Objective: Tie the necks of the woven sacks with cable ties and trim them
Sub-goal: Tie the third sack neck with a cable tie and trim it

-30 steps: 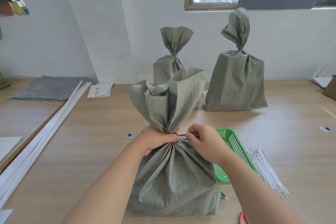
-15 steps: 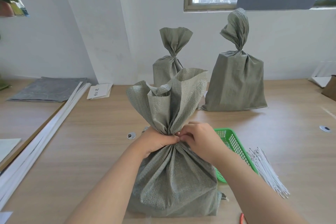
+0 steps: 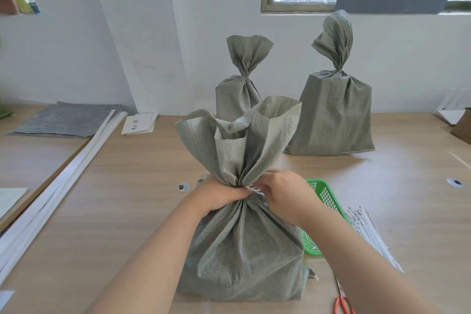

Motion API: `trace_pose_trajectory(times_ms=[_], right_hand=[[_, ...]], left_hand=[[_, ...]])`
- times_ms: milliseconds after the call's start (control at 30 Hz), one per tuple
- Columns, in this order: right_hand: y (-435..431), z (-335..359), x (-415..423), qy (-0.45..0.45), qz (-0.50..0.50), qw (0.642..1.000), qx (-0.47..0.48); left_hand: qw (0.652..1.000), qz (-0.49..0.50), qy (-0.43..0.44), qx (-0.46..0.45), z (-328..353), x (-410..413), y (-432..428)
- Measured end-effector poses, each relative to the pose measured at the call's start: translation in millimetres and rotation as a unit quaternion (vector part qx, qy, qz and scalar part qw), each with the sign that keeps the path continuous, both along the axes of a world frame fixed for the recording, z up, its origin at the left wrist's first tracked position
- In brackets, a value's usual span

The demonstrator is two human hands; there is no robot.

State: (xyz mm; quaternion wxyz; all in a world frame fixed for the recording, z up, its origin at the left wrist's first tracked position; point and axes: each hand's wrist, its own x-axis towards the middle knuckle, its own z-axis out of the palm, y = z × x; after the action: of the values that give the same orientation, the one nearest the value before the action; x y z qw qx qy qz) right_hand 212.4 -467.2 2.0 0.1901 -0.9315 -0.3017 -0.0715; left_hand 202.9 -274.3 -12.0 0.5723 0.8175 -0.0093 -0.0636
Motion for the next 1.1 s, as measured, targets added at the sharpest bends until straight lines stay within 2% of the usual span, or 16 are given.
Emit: trace_pose_trajectory(times_ms=[133,267,367,867,967,1100], right_hand=[[11.3,5.0,4.2,0.007,0.029,0.997,-0.073],[19.6,7.4,3.6,0.025,0.031,0.994,-0.098],[18.3,5.7,2.0,0.0,0.026,0.993,-0.119],[-0.5,-10.2,10.0,-0.075,0.025,0.996,-0.046],[-3.7,-10.5,10.5,-0.088,0.033,0.994,-0.053],[1.1,-3.1,11.4,-0.12,0.06,0.984,-0.119]], left_hand=[[1.0,0.013,-0.013,-0.017,-1.4,-2.6,-3.1],[0.999,0.03,-0.01,-0.02,-3.8,-4.5,-1.2],[0.999,0.037,0.001,-0.023,-4.4,-8.0,0.7],[0.998,0.049,0.038,0.0,-11.7,-7.3,4.6],[0.998,0.048,0.038,-0.013,-11.5,-8.2,5.3],[0.998,0.054,0.023,-0.015,-10.3,-10.2,2.6]])
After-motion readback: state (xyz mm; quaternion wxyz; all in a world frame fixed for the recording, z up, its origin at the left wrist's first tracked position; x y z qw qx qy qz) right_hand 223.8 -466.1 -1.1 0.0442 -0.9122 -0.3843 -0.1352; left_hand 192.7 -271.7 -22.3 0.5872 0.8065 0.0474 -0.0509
